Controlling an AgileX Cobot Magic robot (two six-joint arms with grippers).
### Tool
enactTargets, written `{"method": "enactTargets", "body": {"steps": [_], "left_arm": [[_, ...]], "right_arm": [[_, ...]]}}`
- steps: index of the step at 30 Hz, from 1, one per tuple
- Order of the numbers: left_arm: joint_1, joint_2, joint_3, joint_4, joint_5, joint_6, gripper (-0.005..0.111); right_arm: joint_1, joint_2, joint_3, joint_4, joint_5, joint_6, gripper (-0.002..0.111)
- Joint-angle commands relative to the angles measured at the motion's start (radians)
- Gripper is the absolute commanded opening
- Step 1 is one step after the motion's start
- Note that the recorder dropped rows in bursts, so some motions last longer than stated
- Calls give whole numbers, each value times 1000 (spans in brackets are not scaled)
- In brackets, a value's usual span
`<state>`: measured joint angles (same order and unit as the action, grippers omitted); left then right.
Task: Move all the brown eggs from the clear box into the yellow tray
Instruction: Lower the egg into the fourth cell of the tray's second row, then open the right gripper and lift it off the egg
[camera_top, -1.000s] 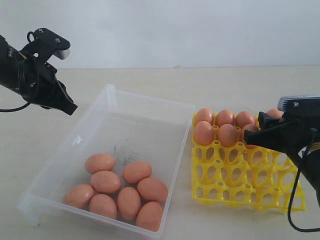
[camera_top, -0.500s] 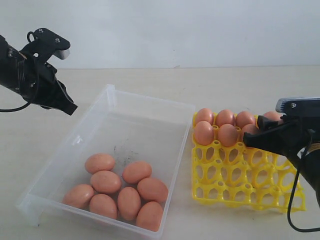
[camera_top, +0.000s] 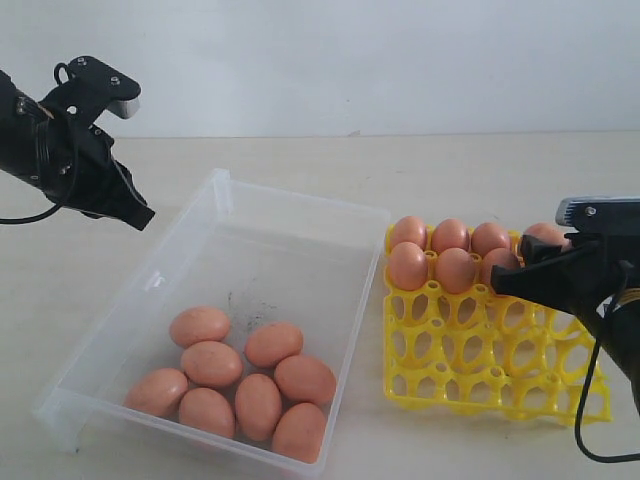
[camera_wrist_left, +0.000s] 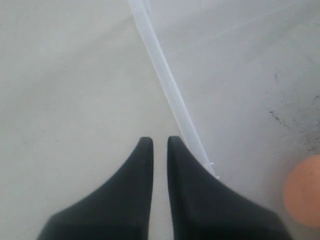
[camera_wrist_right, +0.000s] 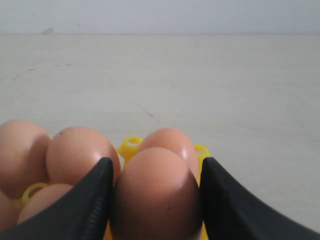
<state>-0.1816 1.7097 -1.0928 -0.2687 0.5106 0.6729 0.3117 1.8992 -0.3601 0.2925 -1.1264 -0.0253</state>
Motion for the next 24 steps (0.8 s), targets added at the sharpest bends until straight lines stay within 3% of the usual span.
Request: {"method": "enactTargets", "body": {"steps": [1,6,17,24], "left_arm": [[2,-8,4,-3,-6,-3,8],[2,-8,4,-3,-6,-3,8],[2,-8,4,-3,-6,-3,8],[2,-8,4,-3,-15,-3,8]], "right_arm": [[-4,-2,-2,0,3,-11,32],[-4,-2,-2,0,23,-11,48],[-4,-16,-2,-18,6,-11,48],[-2,-200,-2,-50,30,-9,48]]}}
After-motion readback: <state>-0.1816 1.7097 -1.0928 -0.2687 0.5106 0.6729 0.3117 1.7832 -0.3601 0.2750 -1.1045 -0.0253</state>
